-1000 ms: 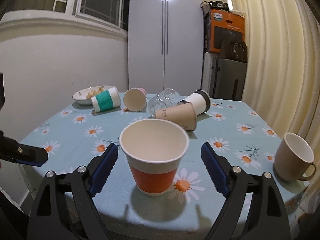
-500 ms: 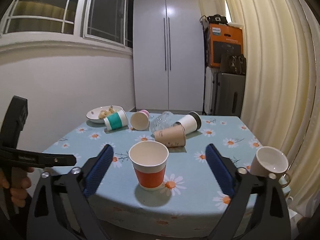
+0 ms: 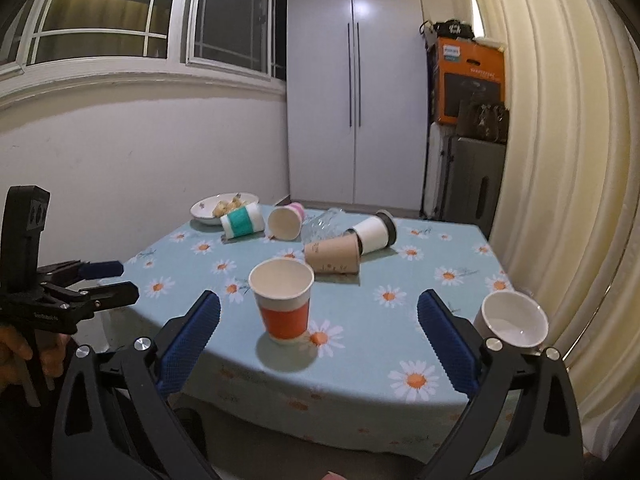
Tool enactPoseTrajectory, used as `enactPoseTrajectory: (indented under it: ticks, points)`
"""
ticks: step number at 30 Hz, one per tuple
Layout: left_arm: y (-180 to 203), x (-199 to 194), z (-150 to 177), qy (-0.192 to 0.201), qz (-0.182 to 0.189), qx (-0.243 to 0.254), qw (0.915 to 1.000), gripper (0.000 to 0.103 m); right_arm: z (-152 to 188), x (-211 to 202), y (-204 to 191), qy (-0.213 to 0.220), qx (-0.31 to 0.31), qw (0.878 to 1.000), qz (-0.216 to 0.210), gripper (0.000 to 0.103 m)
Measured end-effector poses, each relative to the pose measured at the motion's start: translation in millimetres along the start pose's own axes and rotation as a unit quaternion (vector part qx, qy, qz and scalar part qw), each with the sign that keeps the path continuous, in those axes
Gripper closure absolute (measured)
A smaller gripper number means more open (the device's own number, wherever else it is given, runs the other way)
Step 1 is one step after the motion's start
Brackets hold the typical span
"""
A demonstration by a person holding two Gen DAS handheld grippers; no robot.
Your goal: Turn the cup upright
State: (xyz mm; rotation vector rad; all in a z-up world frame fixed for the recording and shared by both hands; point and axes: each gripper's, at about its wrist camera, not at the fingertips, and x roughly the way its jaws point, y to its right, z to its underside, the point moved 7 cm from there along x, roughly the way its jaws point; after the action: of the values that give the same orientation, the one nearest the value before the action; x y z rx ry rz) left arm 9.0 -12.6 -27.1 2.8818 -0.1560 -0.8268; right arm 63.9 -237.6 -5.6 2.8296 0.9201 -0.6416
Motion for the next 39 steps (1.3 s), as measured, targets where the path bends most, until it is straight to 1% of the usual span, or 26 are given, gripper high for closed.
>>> enactPoseTrajectory:
  ticks: [7, 11, 15, 29, 32, 35, 39]
  points:
    - [18.8, -2.4, 10.0, -0.006, -0.005, 0.041, 0.9991, 0.007, 12.0, -3.4, 5.3, -0.016, 0.007, 1.000, -0.004, 0.005]
    - [22.7, -1.1, 11.6, -0.009, -0.008, 0.051, 0.9986, 0.007, 14.5, -2.0, 3.7, -0.019, 0.008, 1.000, 0.000, 0.005]
    - [21.6, -1.1, 10.9, -0.008, -0.007, 0.045, 0.9989, 0.007, 15.2, -3.4, 2.0, -0.016, 0.003, 1.000, 0.011, 0.005]
    - [20.2, -1.0, 10.3, -0.009, -0.010, 0.039, 0.9992, 0.007, 20.1, 7.0, 4.9, -0.037, 0.010, 0.999, 0.021, 0.005]
    - [20.0, -1.1, 10.0, -0.009, -0.008, 0.038, 0.9992, 0.007, 20.7, 8.0, 4.8, -0.039, 0.008, 0.999, 0.023, 0.005]
    - [20.1, -1.1, 9.9, -0.011, 0.007, 0.028, 0.9995, 0.007, 21.3, 8.4, 5.1, -0.039, 0.008, 0.999, 0.028, 0.005]
    - [20.5, -1.8, 9.5, -0.009, 0.005, 0.027, 0.9996, 0.007, 22.1, 9.8, 6.7, -0.041, 0.010, 0.999, 0.031, 0.005]
